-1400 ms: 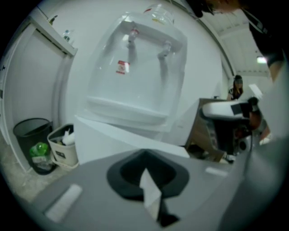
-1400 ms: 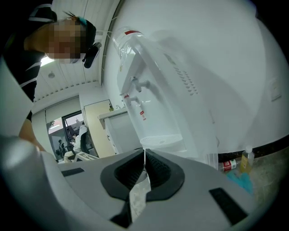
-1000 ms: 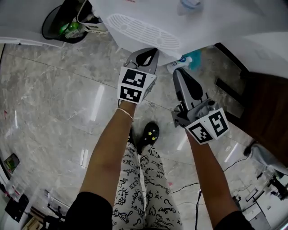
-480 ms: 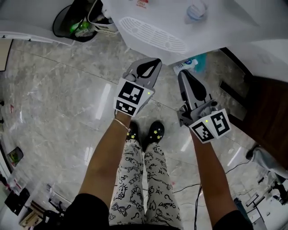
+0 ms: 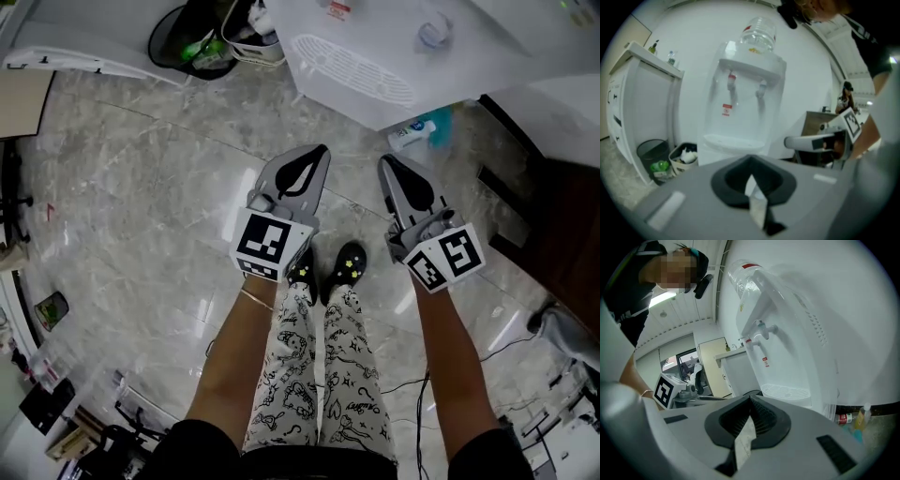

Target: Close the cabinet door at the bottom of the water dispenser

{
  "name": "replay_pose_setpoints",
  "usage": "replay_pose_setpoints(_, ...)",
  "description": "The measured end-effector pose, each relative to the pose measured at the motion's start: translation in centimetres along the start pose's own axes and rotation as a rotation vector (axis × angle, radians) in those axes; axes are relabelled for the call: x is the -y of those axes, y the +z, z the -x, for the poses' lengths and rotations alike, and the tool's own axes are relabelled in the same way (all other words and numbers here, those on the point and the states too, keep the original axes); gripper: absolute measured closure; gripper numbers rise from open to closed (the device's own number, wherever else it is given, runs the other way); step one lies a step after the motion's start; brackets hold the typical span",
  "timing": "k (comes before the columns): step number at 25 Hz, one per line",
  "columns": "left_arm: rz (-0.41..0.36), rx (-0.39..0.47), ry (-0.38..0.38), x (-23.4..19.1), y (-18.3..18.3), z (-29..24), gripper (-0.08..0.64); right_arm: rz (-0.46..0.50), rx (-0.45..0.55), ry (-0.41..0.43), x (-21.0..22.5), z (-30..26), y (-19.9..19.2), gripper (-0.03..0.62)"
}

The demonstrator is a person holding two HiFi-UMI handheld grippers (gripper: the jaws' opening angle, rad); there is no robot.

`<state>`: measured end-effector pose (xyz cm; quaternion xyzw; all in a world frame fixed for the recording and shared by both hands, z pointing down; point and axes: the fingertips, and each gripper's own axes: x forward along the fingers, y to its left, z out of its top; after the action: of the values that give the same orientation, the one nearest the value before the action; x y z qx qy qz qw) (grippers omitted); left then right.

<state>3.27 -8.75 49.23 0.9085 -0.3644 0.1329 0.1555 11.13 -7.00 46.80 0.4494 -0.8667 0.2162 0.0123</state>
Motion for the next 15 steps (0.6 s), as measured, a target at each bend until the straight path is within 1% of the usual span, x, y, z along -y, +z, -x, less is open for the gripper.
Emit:
replay_pose_setpoints(4,-0.012,0.009,-0.030,1.4,1.9,2.6,0.558,0.033,-0.005,0.019,-1.8,1.0,1.6,0.577)
replay_pose_setpoints(6,-0.015,0.009,-0.029,1.8,2.9,3.3,0.560,0.035,-0.003,0.026,-2.5,1.5,2.5,0.577)
replay_pose_setpoints(11,-0.011,0.008,-0.025,2.0,4.3,3.4,0.558,0.042,-0.007,0.031,-3.0,1.7,4.0,0.577)
replay_pose_setpoints(15,-0.012,0.023,-0.037,2.4,5.5,3.3,0.559,0.048,-0.006,0.032,-3.2,1.9,4.7,0.577)
